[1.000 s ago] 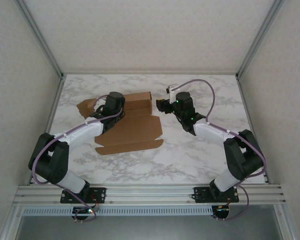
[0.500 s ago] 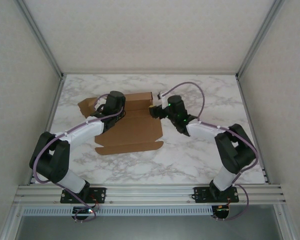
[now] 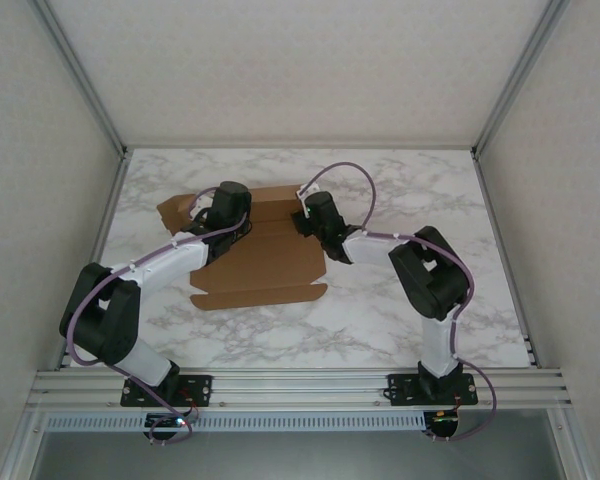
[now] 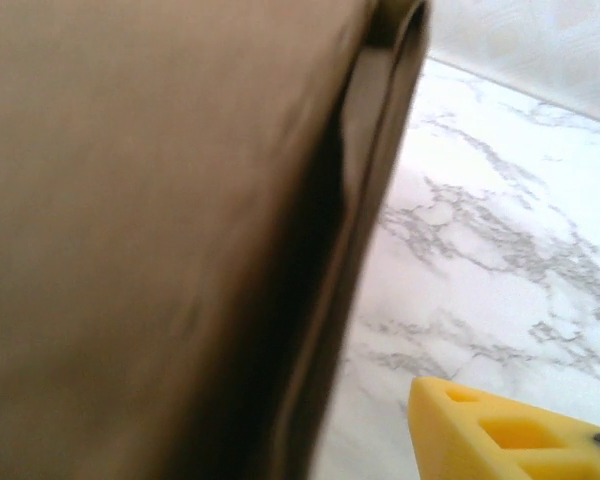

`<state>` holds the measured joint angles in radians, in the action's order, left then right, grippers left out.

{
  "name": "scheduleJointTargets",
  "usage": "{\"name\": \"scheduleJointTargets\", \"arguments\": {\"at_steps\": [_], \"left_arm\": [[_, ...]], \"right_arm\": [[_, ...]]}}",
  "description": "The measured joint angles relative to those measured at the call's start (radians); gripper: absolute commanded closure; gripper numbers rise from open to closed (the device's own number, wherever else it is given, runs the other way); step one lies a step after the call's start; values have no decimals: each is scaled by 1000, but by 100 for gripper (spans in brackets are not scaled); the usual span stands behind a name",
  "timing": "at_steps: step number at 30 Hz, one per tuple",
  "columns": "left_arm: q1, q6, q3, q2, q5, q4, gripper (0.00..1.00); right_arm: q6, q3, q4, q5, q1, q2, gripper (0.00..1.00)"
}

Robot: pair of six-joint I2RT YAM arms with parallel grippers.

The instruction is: Fold the paper box

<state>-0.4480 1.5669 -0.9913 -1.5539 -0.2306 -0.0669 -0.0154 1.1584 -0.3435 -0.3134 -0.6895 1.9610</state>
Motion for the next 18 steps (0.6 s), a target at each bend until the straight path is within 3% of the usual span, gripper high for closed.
{"name": "scheduleJointTargets", "arguments": {"at_steps": [18], "left_arm": [[0, 1, 0, -1, 3, 0, 100]], "right_arm": [[10, 159, 111, -279, -75, 104, 85]]}}
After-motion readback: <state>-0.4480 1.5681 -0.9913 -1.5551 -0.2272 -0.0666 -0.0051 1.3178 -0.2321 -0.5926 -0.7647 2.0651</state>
